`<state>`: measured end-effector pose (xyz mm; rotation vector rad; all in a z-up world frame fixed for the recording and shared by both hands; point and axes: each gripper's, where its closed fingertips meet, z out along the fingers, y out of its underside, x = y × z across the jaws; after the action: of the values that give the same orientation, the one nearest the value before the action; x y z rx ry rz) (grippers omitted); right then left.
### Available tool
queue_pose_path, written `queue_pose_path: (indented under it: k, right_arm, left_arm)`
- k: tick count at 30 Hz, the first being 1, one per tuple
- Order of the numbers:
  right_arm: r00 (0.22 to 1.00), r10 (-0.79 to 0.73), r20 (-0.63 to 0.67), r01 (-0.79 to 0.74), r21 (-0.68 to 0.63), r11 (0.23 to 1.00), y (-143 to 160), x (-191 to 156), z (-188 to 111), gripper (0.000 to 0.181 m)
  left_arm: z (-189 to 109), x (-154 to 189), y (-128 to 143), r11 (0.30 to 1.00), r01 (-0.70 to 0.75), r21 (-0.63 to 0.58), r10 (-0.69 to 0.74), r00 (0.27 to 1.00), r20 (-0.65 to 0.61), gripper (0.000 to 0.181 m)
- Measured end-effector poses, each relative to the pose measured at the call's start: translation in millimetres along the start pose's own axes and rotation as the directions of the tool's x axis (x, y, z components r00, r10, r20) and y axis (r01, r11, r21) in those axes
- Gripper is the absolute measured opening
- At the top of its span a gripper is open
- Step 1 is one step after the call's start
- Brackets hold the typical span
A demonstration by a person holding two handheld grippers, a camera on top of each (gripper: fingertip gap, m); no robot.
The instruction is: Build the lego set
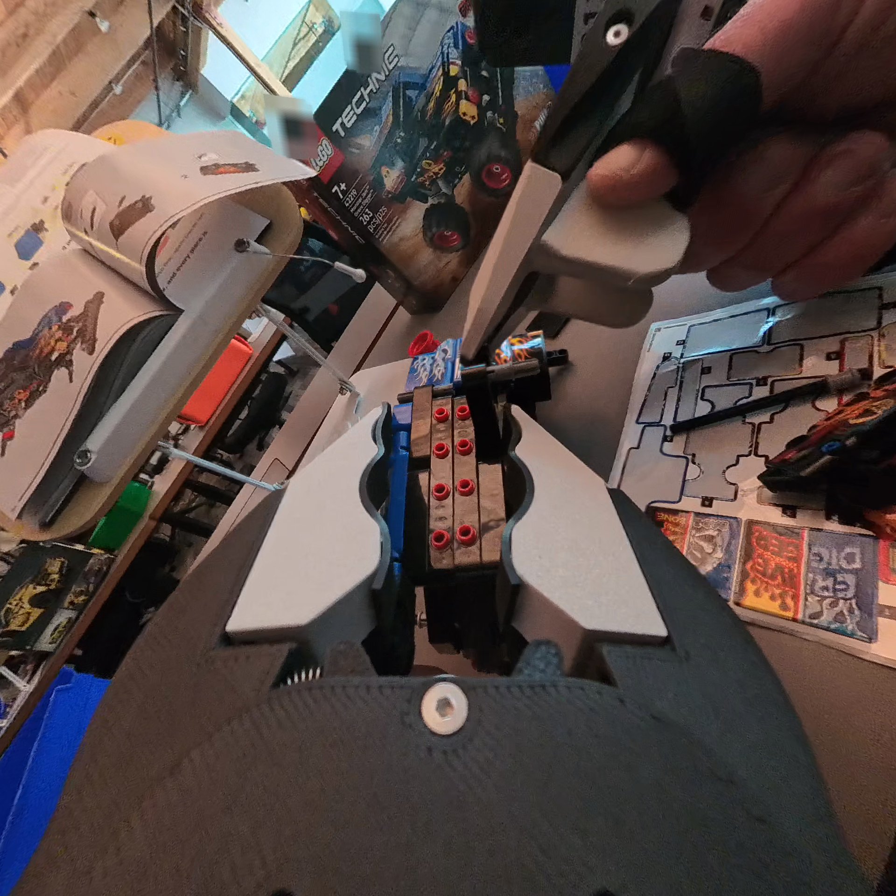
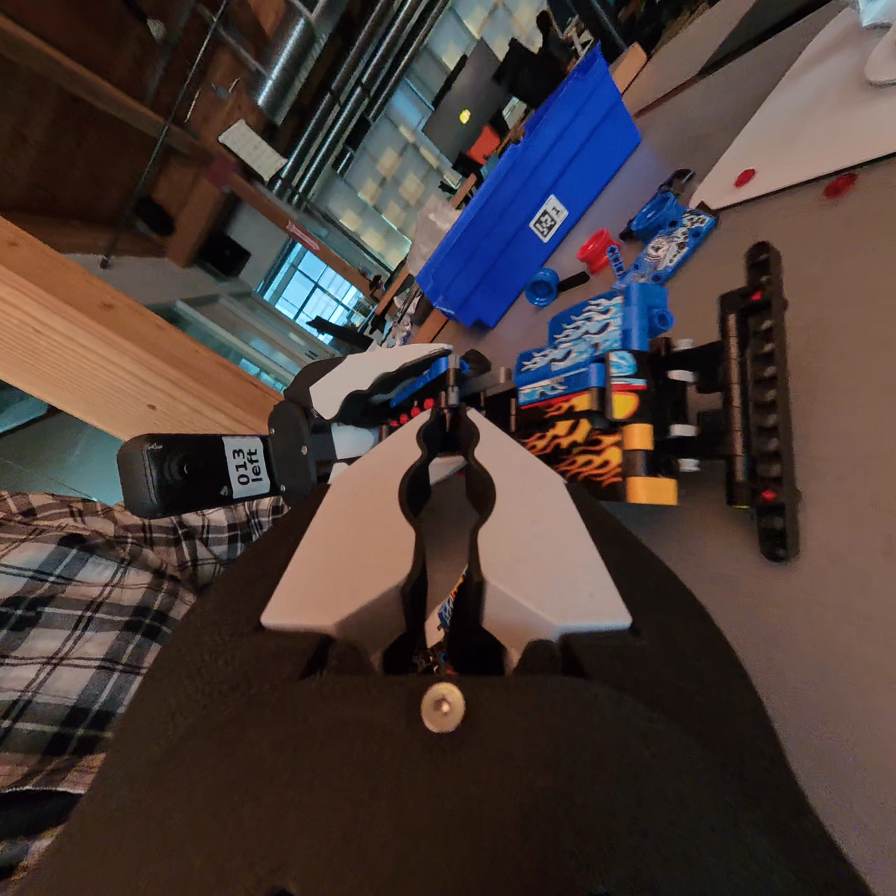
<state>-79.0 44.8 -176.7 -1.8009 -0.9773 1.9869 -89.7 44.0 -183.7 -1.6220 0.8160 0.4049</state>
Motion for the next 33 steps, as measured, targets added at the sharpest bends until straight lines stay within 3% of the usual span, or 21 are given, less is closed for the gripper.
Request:
queue_pose_path:
  k: [12, 20, 27, 33]
  right_arm:
    - [0.993, 0.103, 0.052, -0.104, 0.018, 0.994, 3, 1, 15, 0.011]
    - [0.996, 0.08, 0.05, -0.081, 0.023, 0.996, 0, 0, 17, 0.006]
    - [0.966, 0.219, 0.138, -0.23, 0.065, 0.971, -5, 0, 16, 0.001]
    - [0.989, 0.125, 0.078, -0.13, 0.06, 0.99, -4, 0, 15, 0.002]
  left_arm:
    - [0, 1, -3, 1.0, 0.016, 0.016, -0.016, 1.0, -0.002, 0.043]
    - [0, 0, -2, 1.0, 0.015, 0.011, -0.015, 1.0, -0.001, 0.043]
    - [1, -1, -1, 1.0, 0.02, 0.013, -0.02, 1.0, 0.008, 0.043]
    - [1, -1, 0, 1.0, -0.01, 0.004, 0.01, 1.0, 0.027, 0.043]
